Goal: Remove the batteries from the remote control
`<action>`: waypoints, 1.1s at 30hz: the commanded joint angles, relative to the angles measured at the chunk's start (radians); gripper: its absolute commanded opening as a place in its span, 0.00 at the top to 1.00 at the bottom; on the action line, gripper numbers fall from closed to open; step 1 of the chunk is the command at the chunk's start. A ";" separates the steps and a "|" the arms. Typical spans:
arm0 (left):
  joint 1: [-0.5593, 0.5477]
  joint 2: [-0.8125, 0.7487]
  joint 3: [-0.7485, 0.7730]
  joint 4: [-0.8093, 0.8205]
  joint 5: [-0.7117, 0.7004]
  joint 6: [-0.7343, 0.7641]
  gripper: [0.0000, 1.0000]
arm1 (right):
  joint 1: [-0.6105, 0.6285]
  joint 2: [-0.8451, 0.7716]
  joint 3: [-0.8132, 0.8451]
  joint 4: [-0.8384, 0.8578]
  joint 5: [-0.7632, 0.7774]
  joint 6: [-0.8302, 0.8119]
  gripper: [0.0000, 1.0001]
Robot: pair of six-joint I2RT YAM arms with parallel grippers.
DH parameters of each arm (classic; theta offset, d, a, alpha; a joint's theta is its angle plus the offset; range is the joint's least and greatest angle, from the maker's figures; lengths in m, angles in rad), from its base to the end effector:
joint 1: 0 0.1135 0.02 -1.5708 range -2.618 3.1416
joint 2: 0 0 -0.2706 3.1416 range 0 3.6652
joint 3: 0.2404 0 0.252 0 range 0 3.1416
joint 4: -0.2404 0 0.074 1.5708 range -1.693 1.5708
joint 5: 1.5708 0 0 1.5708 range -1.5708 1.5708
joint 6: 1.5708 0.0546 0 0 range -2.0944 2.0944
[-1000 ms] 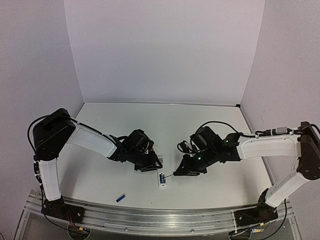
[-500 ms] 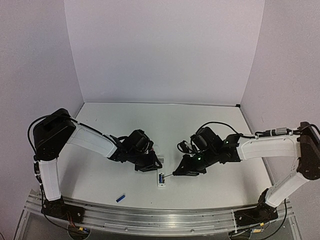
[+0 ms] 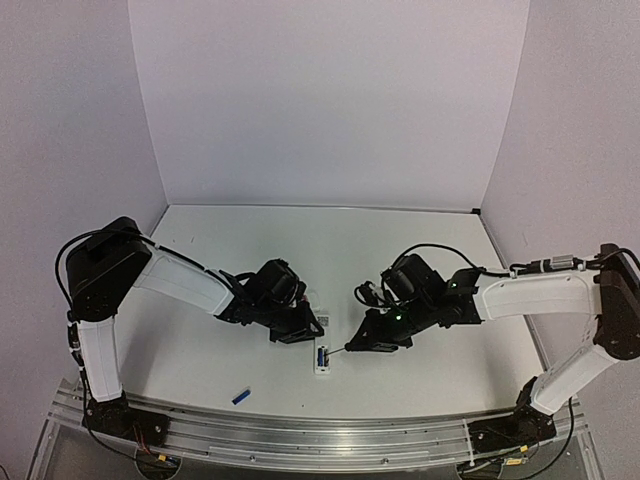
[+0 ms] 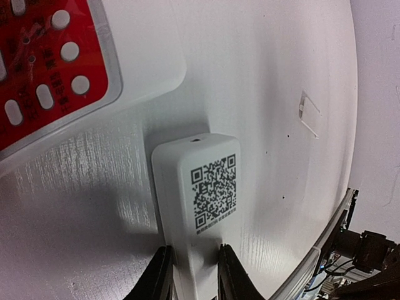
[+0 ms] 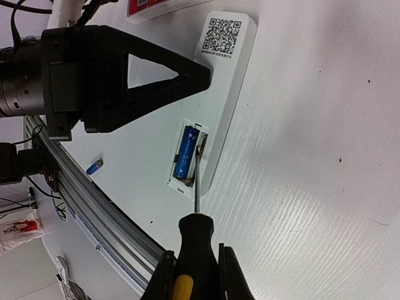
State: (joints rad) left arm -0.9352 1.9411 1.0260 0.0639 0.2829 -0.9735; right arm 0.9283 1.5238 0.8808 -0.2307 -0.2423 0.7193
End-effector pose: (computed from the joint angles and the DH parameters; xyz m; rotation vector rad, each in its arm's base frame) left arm 0.2240 -0.3294 0.1133 0.0946 2.7513 -1.0701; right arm 0.1817 0.2646 0.1877 -0.3982 2.6579 0.9380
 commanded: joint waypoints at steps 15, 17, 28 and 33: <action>-0.028 0.056 -0.032 -0.100 -0.031 -0.019 0.78 | 0.007 -0.013 -0.012 0.056 -0.042 0.007 1.00; -0.030 0.057 -0.032 -0.101 -0.031 -0.024 0.78 | 0.007 -0.004 -0.012 0.060 -0.044 0.006 1.00; -0.055 0.075 -0.046 -0.106 -0.038 -0.090 0.87 | 0.006 0.020 -0.071 0.209 -0.046 0.023 1.00; -0.078 0.077 -0.066 -0.108 -0.051 -0.142 0.91 | 0.007 0.032 -0.146 0.334 -0.025 0.055 1.00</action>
State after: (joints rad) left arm -0.9511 1.9404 1.0228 0.0792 0.2351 -1.0542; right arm 0.9276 1.5161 0.7896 -0.0690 -0.2759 0.7440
